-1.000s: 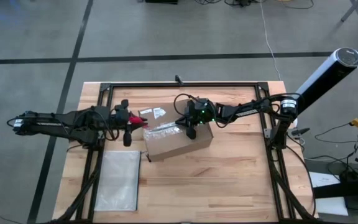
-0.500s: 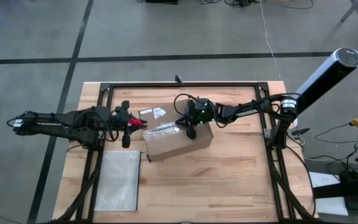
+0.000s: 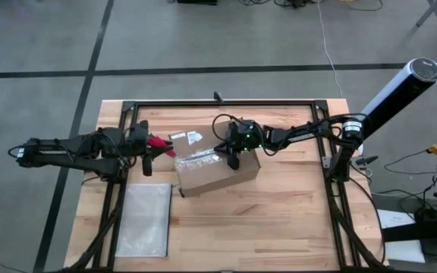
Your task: Unpack boxes
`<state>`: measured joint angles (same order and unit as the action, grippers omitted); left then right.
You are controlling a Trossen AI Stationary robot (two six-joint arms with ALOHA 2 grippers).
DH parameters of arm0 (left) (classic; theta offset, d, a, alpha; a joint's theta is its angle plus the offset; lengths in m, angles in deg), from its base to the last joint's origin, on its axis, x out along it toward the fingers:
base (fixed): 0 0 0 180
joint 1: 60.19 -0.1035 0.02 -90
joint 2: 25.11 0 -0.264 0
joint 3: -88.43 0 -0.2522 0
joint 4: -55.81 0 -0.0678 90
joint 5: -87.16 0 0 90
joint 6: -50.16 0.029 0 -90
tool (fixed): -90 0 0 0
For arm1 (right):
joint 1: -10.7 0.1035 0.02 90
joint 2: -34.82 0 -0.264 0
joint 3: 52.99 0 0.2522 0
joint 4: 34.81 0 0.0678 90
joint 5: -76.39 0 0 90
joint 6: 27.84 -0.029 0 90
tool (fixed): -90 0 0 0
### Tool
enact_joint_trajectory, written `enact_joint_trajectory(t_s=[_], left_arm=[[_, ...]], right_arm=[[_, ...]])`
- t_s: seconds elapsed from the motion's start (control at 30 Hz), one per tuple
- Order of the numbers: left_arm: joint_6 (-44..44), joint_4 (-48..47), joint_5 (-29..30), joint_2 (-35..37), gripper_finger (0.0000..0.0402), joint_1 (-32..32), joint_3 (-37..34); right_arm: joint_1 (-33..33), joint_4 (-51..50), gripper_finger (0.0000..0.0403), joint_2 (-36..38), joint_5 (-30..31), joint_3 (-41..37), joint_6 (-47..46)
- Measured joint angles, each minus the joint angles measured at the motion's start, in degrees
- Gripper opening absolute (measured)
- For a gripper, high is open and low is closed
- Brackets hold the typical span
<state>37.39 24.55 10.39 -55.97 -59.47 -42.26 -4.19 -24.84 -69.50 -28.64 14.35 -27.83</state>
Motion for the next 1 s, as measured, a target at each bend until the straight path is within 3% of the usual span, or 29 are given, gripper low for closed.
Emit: enact_joint_trajectory(t_s=[0.33, 1.0], left_arm=[[-5.98, -4.22, 6.86, 5.93, 0.0033, -0.01, -0.48], [-17.16, -1.37, 17.98, 14.32, 0.0033, -0.01, -8.97]], right_arm=[[0.01, 0.03, 0.0, 0.0, -0.01, 0.04, -0.07], [0.02, 0.63, 0.0, 0.0, -0.13, 0.02, -0.05]])
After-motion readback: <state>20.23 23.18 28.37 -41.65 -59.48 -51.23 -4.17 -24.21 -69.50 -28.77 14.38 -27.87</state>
